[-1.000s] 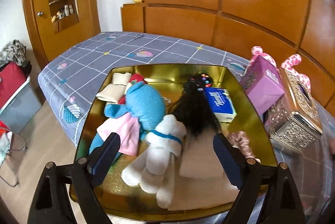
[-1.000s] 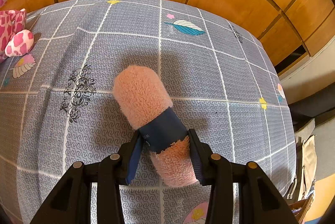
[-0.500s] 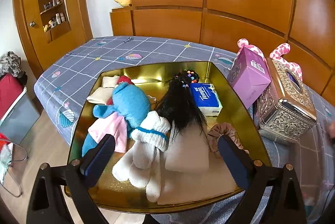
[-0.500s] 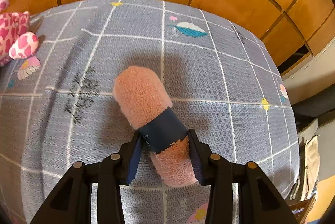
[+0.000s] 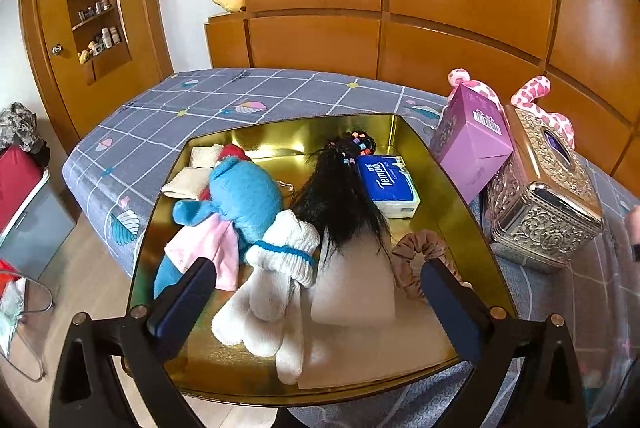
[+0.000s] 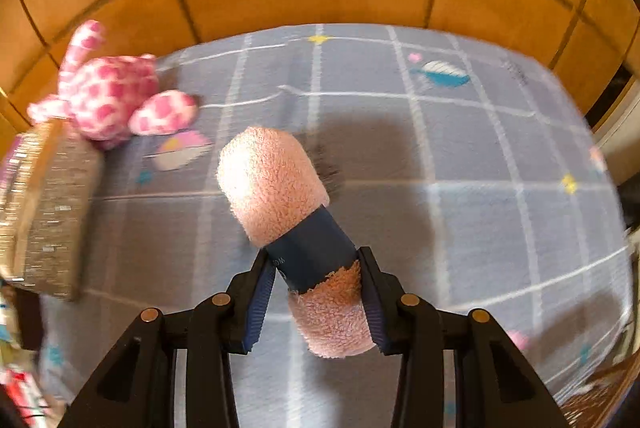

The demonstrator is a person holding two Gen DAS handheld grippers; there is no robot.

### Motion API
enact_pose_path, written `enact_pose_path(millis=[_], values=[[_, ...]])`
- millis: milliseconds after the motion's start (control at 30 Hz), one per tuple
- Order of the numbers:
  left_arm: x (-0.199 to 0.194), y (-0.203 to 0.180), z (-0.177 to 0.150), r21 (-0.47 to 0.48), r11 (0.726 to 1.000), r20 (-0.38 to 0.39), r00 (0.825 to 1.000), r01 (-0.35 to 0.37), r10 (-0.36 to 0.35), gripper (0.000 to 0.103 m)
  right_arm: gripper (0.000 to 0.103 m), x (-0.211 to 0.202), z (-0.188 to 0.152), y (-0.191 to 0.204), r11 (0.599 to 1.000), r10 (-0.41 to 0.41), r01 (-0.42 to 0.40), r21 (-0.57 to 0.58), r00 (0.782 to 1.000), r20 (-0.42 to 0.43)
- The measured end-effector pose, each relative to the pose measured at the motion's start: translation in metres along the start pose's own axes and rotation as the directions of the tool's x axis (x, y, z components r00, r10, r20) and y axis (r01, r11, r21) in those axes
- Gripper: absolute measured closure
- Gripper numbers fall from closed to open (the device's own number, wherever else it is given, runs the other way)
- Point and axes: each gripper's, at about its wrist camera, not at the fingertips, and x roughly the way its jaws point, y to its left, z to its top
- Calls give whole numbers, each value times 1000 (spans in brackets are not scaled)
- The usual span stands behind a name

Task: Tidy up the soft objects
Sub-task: 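Hold the pink sock in the right tool above the bed, then carry the pink sock into the gold box and open the right tool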

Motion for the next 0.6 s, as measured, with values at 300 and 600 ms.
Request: enact_pose_path(millis=[300,600], values=[[4,0,-1,2,1000,-14,1000,-19,19,0,62,-52,-25,77,950,306,-304,-72,952,20],[4,2,-1,-5,1000,-18,999,-28,28,0,62,-78,-33,189,832,503,-493,-255,864,-28]])
